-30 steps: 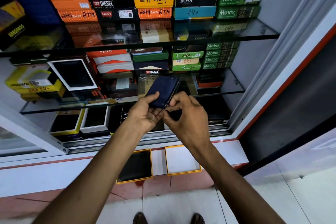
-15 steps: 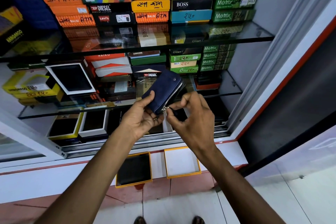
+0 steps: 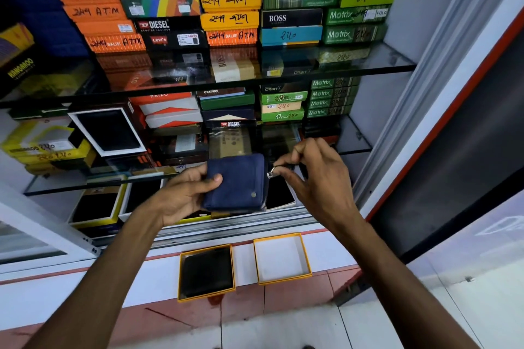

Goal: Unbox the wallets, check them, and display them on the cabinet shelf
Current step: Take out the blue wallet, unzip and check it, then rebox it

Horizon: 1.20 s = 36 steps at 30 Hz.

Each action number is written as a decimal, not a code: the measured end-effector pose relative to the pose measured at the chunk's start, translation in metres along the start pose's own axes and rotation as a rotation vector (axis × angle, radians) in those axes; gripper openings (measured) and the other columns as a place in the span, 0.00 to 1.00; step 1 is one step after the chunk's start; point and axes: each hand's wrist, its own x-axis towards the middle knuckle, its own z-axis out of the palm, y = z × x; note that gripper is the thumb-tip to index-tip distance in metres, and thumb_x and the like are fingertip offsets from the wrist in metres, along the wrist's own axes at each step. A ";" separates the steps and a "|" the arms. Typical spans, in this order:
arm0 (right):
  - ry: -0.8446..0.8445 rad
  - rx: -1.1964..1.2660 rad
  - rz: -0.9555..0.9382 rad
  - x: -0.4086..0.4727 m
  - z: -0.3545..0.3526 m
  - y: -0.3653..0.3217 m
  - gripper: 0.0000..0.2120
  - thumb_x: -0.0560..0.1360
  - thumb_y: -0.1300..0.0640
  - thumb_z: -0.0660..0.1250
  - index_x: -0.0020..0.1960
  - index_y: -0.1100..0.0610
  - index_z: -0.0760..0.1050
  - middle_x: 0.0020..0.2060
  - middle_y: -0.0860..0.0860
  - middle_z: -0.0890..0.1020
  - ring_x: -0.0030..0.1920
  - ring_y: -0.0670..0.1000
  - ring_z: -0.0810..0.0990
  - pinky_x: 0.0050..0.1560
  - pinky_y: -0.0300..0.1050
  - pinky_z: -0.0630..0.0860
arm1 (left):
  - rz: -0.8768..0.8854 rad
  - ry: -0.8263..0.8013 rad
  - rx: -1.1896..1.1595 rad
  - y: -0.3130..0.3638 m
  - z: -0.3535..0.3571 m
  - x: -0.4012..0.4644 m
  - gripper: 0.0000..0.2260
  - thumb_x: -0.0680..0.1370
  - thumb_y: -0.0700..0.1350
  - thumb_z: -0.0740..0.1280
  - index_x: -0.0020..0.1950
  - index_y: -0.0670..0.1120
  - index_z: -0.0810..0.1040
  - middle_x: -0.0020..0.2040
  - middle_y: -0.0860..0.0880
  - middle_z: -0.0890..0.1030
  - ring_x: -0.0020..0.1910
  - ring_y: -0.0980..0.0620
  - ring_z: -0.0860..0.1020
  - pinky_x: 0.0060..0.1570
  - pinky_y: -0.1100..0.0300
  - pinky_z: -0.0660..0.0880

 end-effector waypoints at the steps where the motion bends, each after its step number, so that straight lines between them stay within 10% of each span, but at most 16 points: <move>1: -0.005 -0.007 -0.015 0.003 0.001 0.002 0.16 0.74 0.50 0.72 0.47 0.50 0.64 0.43 0.42 0.81 0.45 0.50 0.76 0.41 0.49 0.75 | -0.008 -0.031 0.080 0.002 -0.002 -0.001 0.35 0.58 0.51 0.82 0.63 0.46 0.77 0.58 0.47 0.83 0.55 0.51 0.82 0.48 0.58 0.81; 15: -0.184 -0.121 -0.387 0.026 0.018 -0.010 0.18 0.69 0.56 0.73 0.46 0.50 0.63 0.41 0.44 0.82 0.45 0.48 0.70 0.44 0.44 0.62 | 0.003 -0.354 0.626 0.013 0.037 -0.004 0.16 0.75 0.34 0.68 0.63 0.39 0.75 0.59 0.40 0.82 0.58 0.45 0.80 0.58 0.54 0.77; 20: -0.212 0.131 -0.137 0.019 0.020 0.003 0.14 0.71 0.50 0.75 0.51 0.52 0.74 0.47 0.43 0.82 0.48 0.47 0.76 0.49 0.42 0.74 | -0.013 -0.296 0.571 0.009 0.035 -0.005 0.13 0.74 0.37 0.70 0.58 0.39 0.79 0.57 0.38 0.83 0.56 0.43 0.81 0.57 0.51 0.78; 28: -0.184 0.866 0.921 -0.010 0.005 0.005 0.18 0.77 0.42 0.64 0.51 0.56 0.82 0.42 0.51 0.87 0.37 0.49 0.85 0.38 0.44 0.81 | 0.141 -0.022 0.396 0.016 0.039 -0.006 0.14 0.70 0.42 0.70 0.54 0.41 0.82 0.46 0.47 0.87 0.45 0.53 0.84 0.42 0.66 0.79; 31: -0.391 0.974 0.930 -0.023 -0.001 0.000 0.22 0.72 0.38 0.64 0.51 0.55 0.84 0.44 0.55 0.88 0.44 0.55 0.87 0.42 0.46 0.83 | 0.173 0.031 0.365 0.017 0.037 -0.004 0.16 0.70 0.43 0.70 0.56 0.40 0.81 0.48 0.45 0.86 0.48 0.51 0.84 0.45 0.64 0.80; 36: -0.282 0.959 0.694 -0.027 -0.006 -0.003 0.13 0.66 0.65 0.77 0.50 0.57 0.83 0.41 0.52 0.88 0.41 0.52 0.88 0.40 0.43 0.84 | 0.237 0.078 0.359 0.017 0.038 -0.007 0.18 0.70 0.50 0.72 0.57 0.44 0.81 0.52 0.45 0.86 0.51 0.51 0.83 0.46 0.60 0.80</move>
